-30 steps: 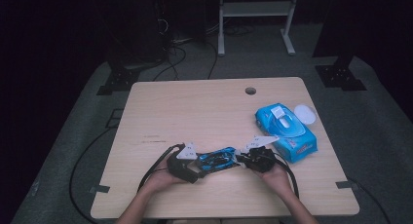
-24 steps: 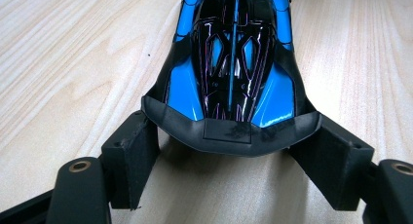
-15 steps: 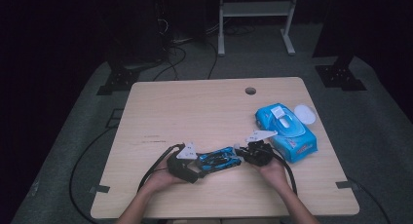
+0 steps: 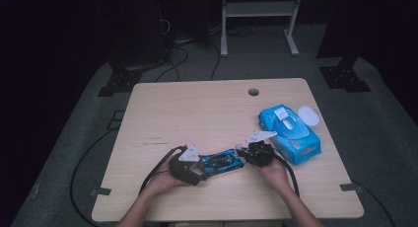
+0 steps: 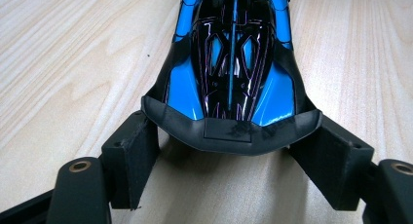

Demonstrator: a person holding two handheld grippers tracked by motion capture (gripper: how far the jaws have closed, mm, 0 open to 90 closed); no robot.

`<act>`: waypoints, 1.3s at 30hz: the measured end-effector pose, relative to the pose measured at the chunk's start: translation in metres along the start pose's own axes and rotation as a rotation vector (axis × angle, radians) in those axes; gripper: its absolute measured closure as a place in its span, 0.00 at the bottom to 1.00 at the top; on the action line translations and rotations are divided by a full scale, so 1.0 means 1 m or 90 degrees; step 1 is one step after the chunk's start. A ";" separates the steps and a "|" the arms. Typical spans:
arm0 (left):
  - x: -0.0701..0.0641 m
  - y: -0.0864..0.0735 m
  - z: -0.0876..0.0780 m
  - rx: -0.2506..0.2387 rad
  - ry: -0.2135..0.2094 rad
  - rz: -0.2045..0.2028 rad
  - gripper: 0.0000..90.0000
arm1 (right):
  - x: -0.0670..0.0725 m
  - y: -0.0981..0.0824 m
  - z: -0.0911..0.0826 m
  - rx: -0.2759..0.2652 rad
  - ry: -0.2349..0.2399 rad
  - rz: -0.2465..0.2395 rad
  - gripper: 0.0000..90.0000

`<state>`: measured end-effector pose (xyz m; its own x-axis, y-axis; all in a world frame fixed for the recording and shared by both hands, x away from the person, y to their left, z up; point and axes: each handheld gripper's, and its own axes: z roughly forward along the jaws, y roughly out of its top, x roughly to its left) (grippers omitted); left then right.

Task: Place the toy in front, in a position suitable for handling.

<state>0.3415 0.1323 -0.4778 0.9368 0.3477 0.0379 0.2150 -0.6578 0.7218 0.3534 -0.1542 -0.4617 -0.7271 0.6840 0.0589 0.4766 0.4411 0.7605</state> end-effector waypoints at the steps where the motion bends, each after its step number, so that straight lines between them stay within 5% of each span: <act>1: 0.000 0.000 0.000 0.000 0.000 0.000 0.29 | 0.003 -0.003 -0.005 0.000 0.008 -0.004 0.94; 7: 0.000 0.001 0.000 0.002 0.002 0.001 0.29 | 0.020 -0.003 -0.009 0.003 0.043 -0.041 0.94; 14: 0.000 0.000 0.000 0.002 0.000 0.001 0.29 | 0.013 -0.010 -0.016 0.007 0.048 -0.019 0.94; 23: -0.001 0.001 0.000 0.002 0.005 0.003 0.29 | 0.015 -0.007 -0.014 -0.001 0.095 -0.006 0.94; 39: -0.001 0.001 0.001 0.004 0.009 -0.005 0.28 | 0.014 -0.004 -0.009 -0.001 0.086 -0.006 0.94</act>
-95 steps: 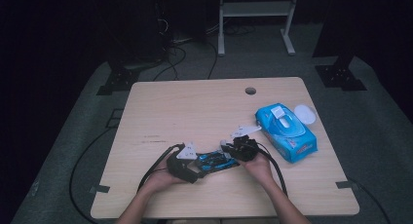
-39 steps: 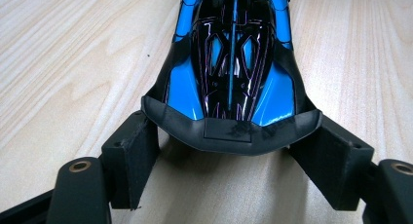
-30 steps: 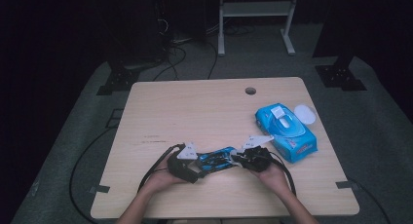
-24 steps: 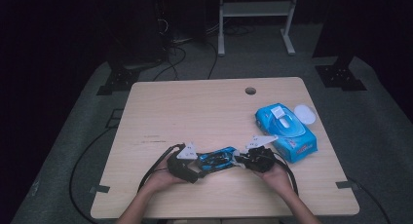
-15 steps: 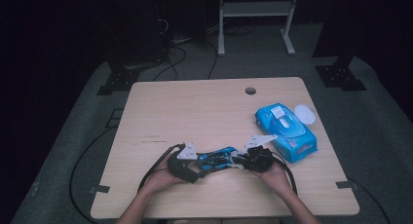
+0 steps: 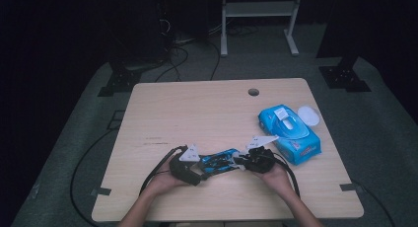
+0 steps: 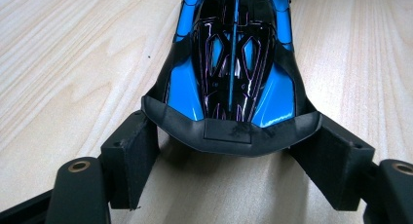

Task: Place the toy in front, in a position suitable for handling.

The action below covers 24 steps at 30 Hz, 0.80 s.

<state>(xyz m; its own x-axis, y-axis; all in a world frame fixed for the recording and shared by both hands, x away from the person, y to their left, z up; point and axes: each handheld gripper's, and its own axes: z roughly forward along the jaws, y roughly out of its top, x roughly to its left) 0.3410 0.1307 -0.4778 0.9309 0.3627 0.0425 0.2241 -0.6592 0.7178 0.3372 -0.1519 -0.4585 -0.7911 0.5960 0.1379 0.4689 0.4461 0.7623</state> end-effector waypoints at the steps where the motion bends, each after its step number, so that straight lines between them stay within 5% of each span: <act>1: 0.000 0.000 0.000 0.000 0.000 0.000 0.26 | 0.000 0.000 0.000 0.000 0.000 0.000 0.94; 12: 0.002 0.002 -0.009 -0.021 -0.008 -0.035 0.19 | 0.001 -0.002 0.000 -0.007 -0.003 -0.003 0.94; 16: 0.006 0.001 -0.013 -0.049 -0.023 -0.069 0.19 | 0.001 -0.003 0.000 -0.008 -0.003 -0.001 0.94; 24: 0.009 0.001 -0.015 -0.054 -0.044 -0.080 0.24 | 0.002 -0.004 0.000 -0.011 -0.005 -0.005 0.94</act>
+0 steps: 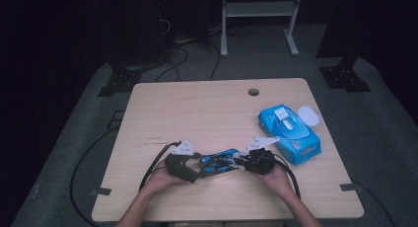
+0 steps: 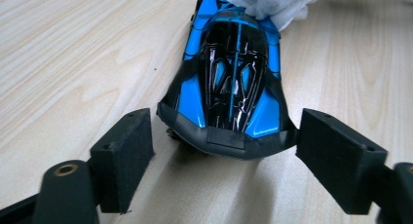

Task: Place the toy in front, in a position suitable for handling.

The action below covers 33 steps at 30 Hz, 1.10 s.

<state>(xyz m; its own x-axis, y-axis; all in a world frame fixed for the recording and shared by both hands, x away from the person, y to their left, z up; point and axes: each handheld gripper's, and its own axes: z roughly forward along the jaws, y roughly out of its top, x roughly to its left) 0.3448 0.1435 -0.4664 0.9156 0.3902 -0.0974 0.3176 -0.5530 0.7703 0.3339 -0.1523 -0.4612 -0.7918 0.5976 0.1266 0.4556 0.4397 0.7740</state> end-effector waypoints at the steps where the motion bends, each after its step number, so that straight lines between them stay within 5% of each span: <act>1: 0.001 0.000 -0.001 -0.003 -0.003 -0.003 0.24 | 0.000 0.000 0.000 0.000 0.000 0.000 0.94; 9: 0.007 -0.001 -0.007 -0.023 -0.012 -0.035 0.25 | 0.000 0.000 0.000 0.002 -0.002 -0.003 0.94; 17: 0.006 -0.001 -0.004 -0.017 -0.019 -0.031 0.27 | 0.011 0.016 0.003 -0.013 0.011 -0.022 0.94; 25: 0.002 -0.002 0.003 0.004 -0.021 -0.021 0.26 | 0.033 0.053 0.037 -0.015 0.051 -0.060 0.94; 28: 0.002 -0.002 0.002 0.000 -0.020 -0.021 0.26 | 0.047 0.068 0.059 0.016 0.071 -0.081 0.94; 33: 0.002 -0.002 0.001 0.002 -0.015 -0.014 0.26 | 0.050 0.073 0.074 0.042 0.082 -0.077 0.94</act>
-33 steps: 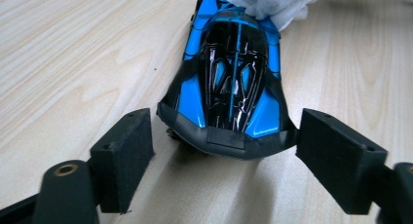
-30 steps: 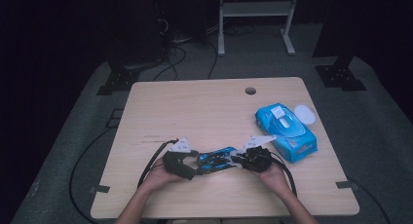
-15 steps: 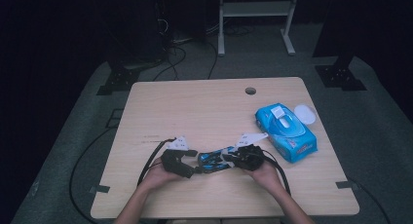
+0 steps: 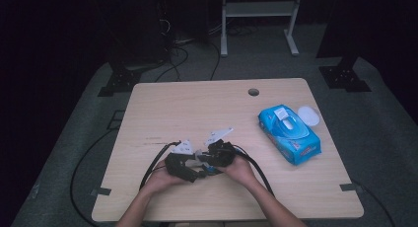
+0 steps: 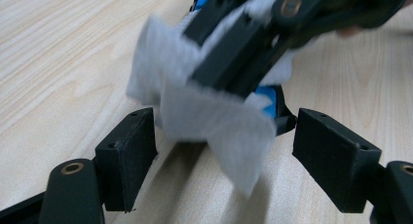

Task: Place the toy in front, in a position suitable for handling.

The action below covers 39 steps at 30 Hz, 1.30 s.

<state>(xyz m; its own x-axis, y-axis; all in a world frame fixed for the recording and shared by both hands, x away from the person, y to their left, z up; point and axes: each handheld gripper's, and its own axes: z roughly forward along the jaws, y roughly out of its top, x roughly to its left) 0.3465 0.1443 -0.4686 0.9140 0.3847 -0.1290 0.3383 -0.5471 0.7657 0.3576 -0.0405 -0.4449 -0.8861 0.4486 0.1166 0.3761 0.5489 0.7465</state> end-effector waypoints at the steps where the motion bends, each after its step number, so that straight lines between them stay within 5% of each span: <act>1: 0.000 0.000 0.000 0.000 0.000 0.001 0.26 | 0.000 -0.001 0.001 0.007 0.007 0.000 0.94; 4: 0.000 0.000 0.000 -0.001 0.002 0.001 0.26 | 0.002 -0.003 0.000 0.012 0.020 0.002 0.94; 5: 0.000 0.000 0.000 -0.001 0.001 -0.001 0.26 | 0.002 -0.005 -0.003 0.022 0.048 0.008 0.94; 8: -0.001 0.000 0.000 0.007 0.012 0.006 0.26 | 0.002 -0.005 -0.007 0.024 0.049 0.007 0.94; 18: 0.000 0.000 0.000 -0.002 0.005 0.001 0.26 | -0.025 -0.030 -0.060 -0.030 -0.009 0.056 0.94; 26: 0.000 0.003 -0.002 -0.020 -0.002 -0.009 0.27 | -0.043 -0.057 -0.103 -0.033 -0.067 0.074 0.94; 31: 0.001 0.005 -0.003 -0.031 -0.016 -0.025 0.31 | -0.051 -0.069 -0.104 -0.016 -0.077 0.090 0.94; 39: 0.008 0.009 0.001 -0.027 -0.034 -0.088 0.35 | -0.054 -0.083 -0.088 -0.002 -0.049 0.100 0.94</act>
<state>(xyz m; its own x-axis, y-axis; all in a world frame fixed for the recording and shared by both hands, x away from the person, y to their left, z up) 0.3572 0.1417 -0.4633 0.8703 0.4133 -0.2679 0.4532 -0.4587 0.7643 0.3498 -0.1725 -0.4555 -0.7933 0.5813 0.1809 0.5070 0.4663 0.7249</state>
